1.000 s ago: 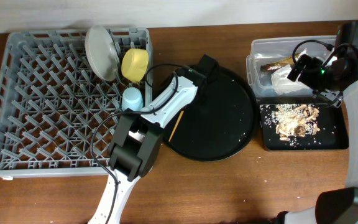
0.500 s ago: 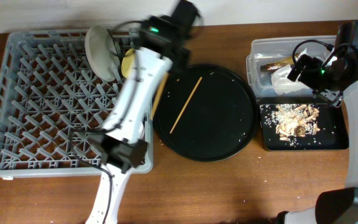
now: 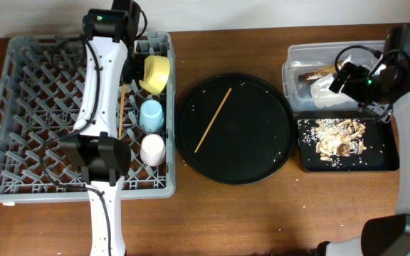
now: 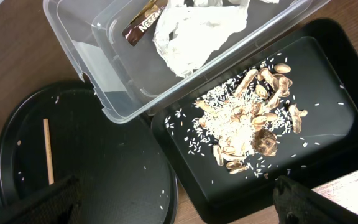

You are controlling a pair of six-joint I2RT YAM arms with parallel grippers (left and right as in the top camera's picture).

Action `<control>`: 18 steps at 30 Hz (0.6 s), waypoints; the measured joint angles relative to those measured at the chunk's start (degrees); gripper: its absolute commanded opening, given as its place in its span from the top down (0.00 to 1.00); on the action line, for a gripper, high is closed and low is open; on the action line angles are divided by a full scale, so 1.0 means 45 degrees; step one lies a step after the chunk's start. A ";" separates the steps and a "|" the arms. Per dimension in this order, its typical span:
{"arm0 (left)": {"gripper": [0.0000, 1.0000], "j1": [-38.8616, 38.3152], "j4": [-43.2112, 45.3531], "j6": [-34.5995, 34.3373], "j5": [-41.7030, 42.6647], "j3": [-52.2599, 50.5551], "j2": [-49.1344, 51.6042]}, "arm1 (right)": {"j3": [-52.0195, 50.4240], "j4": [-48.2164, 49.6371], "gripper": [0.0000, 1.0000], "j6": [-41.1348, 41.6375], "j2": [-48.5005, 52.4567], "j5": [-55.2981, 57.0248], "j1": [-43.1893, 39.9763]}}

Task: Sort waste into correct bins and load items into the dishwasher rack
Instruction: 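Carry one chopstick to the rack and insert it with the left gripper, then reach the left gripper back to the remaining chopstick and grasp it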

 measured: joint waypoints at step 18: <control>0.37 -0.2302 0.2341 0.1797 0.2506 -0.0102 -0.0005 | 0.0000 0.0000 0.02 0.0000 0.0000 0.0000 0.0000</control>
